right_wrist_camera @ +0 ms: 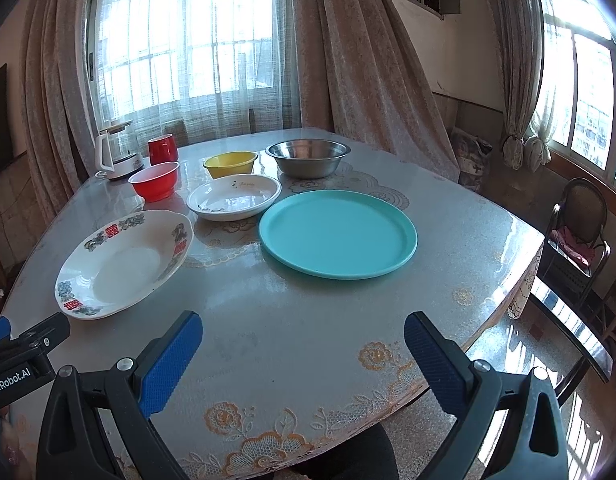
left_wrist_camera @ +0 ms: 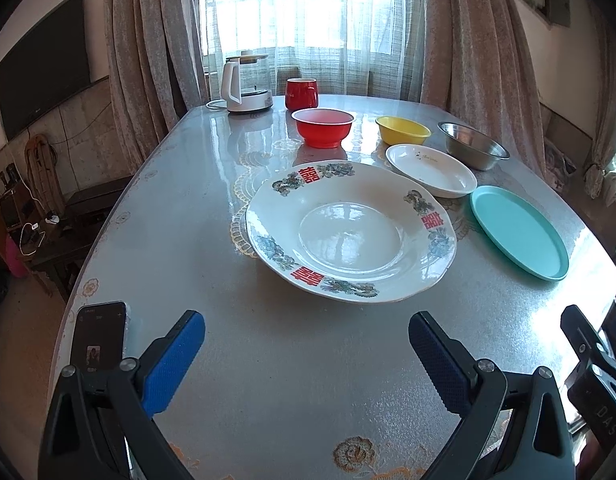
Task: Organize plates and bowls
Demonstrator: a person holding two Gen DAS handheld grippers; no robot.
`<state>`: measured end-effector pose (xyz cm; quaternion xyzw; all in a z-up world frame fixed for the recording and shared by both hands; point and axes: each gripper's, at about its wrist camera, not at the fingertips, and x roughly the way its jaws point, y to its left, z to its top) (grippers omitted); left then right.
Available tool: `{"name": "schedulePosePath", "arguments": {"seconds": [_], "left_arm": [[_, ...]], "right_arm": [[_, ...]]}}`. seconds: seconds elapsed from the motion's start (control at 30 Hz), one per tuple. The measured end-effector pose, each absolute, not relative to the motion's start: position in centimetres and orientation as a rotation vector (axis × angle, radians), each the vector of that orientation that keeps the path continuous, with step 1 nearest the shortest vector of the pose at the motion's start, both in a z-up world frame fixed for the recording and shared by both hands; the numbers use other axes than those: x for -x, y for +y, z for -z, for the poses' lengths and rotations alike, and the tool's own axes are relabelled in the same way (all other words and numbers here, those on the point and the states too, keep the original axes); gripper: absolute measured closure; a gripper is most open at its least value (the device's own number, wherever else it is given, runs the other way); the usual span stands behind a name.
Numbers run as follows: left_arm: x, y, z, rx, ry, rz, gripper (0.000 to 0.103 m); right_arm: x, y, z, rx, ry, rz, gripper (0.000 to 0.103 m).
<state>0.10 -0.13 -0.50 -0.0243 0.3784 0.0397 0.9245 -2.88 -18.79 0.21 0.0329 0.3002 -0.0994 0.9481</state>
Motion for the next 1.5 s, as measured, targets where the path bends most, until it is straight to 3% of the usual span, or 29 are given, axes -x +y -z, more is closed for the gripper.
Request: {"name": "schedulePosePath", "arguments": {"seconds": [1.5], "left_arm": [[-2.2,0.6,0.3,0.047,0.809,-0.059,0.0]], "right_arm": [[0.3,-19.8,-0.1,-0.034,0.651,0.188,0.003]]}}
